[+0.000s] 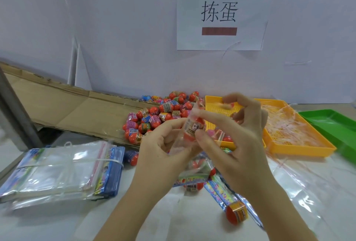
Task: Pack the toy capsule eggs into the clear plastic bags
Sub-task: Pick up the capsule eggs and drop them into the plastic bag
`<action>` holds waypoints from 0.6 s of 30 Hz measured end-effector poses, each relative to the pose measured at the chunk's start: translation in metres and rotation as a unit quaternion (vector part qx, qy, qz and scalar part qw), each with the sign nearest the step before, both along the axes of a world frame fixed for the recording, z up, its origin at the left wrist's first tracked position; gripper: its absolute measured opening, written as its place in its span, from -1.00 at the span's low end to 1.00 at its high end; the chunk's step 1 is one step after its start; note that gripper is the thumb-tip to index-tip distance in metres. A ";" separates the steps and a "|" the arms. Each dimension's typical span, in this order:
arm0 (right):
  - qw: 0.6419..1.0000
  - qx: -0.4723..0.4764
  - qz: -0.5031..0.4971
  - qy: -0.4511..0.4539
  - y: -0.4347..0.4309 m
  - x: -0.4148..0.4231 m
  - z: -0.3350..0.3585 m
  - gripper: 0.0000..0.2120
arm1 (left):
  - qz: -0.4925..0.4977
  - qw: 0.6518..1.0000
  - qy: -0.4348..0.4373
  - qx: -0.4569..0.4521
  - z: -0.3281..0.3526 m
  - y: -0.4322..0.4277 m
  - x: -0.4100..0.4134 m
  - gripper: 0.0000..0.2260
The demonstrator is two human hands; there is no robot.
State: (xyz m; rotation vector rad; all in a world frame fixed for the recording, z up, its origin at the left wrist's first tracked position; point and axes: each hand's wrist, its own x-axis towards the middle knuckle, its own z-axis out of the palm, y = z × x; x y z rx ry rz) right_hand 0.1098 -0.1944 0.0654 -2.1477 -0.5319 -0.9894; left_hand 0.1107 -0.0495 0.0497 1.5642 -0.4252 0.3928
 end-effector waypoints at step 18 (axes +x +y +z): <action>0.879 0.146 0.258 0.373 -0.007 0.010 -0.004 -0.53 | 0.031 0.972 0.110 -0.207 -0.003 0.007 0.014 -0.76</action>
